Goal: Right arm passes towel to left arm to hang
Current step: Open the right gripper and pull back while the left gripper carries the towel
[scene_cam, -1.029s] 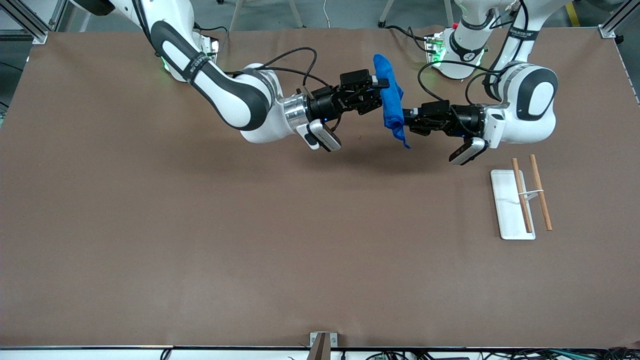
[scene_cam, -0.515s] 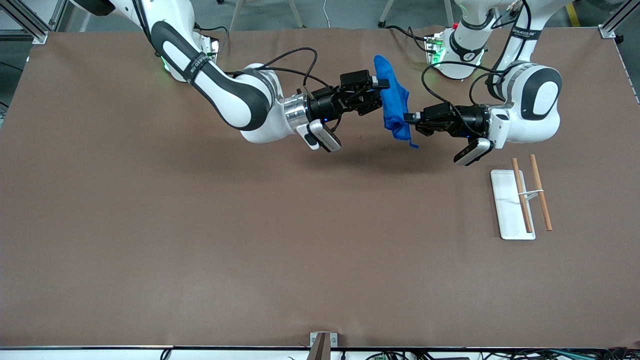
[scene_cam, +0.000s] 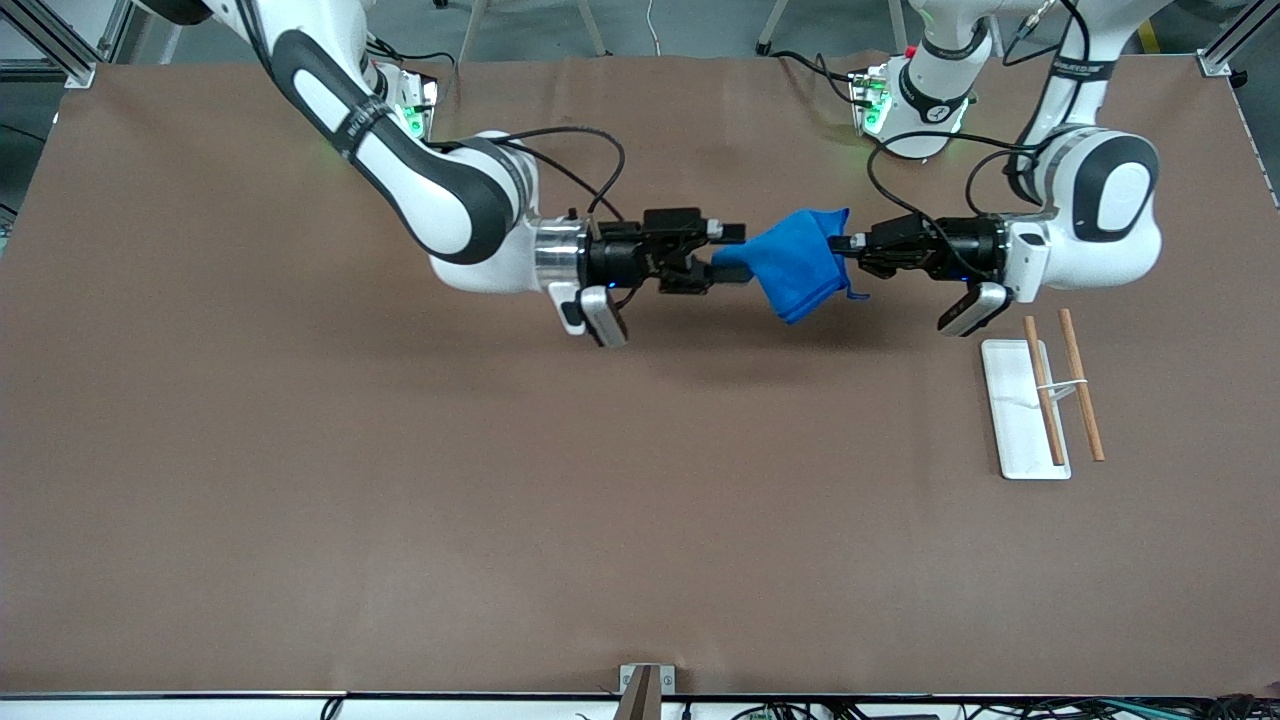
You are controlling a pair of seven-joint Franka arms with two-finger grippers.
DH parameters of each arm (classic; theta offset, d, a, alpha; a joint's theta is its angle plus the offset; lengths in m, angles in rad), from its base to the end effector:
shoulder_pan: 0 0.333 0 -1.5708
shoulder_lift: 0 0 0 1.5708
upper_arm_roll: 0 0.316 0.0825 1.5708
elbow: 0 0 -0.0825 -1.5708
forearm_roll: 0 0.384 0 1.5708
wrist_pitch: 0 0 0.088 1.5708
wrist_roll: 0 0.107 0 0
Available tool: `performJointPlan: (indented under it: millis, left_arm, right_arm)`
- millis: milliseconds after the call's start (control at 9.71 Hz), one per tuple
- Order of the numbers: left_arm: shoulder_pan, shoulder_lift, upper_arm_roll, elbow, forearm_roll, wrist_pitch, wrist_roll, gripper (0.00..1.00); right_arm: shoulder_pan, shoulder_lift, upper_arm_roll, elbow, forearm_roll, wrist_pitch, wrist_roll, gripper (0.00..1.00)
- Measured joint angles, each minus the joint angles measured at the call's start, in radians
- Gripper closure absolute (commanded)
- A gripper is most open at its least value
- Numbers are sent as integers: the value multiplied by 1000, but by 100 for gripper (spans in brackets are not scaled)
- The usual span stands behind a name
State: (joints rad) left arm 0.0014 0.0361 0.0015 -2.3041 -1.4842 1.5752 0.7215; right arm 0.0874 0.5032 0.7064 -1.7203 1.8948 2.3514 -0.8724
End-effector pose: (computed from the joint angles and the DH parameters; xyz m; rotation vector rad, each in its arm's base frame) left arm 0.4845 -0.1048 0.3697 1.6367 -0.0038 -0.0796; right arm 0.5186 0.4541 0.3970 -1.5238 0.0286 -0.0882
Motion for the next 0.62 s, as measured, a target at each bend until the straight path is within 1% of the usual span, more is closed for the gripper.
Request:
performJointPlan:
  millis: [103,206,412,515,618]
  left_arm:
    - [1,3,41,28,82,3,-6,100]
    - [2,10,86,65,182,3,-8,100]
    - [7,42,168,161,415,6,-15,100]
    - [10,65,206,217,525,9,-18,100]
    - [12,87,245,274,615,10,-20,100]
  right_arm:
    - [-22,-6,-31,-7,-115,14,48,0]
    - [-31,-8,-93,-17,-221,14,80,0]
    - [-41,-16,-248,-60,-436,-8,106,0]
    - [-45,-21,-320,-72,-563,-30,117,0]
    - [-46,-27,-379,-77,-708,-35,128,0]
